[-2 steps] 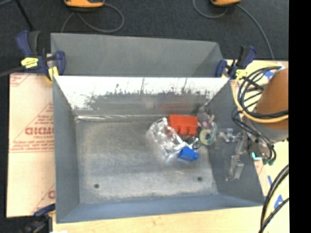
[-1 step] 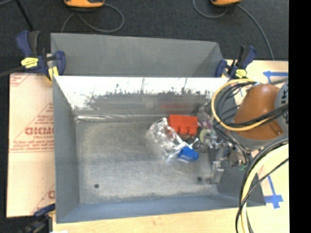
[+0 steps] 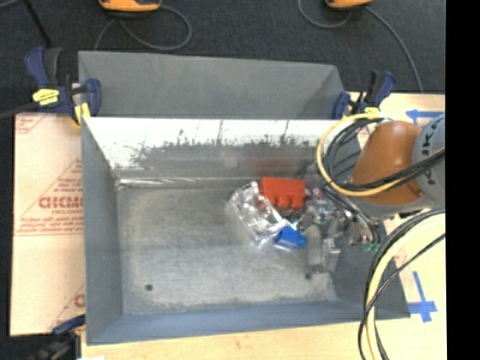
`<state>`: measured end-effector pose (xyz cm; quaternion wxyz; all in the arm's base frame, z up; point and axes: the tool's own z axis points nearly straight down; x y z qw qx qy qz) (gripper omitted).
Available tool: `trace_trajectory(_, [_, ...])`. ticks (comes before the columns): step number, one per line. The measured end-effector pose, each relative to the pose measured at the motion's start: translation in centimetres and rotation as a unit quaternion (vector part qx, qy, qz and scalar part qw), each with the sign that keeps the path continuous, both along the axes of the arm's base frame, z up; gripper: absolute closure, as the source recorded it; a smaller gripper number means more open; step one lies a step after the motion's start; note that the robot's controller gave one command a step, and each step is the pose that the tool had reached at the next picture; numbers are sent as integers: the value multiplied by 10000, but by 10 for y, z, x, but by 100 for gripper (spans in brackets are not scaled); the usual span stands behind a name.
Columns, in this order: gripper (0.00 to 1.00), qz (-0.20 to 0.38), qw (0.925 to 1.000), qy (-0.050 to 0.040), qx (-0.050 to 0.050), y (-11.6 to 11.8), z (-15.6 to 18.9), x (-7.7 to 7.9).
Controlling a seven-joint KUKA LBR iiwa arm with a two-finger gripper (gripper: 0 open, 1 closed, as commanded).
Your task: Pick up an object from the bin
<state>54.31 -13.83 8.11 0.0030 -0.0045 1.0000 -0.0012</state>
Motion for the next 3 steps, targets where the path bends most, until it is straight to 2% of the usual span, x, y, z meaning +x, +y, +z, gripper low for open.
trace_trajectory(1, [0,-111,9999,13,9,40,-3,53])
trace_trajectory(2, [100,-112,9999,15,6,38,-3,51])
trace_trajectory(3, [100,-306,9995,-32,5,43,222,12])
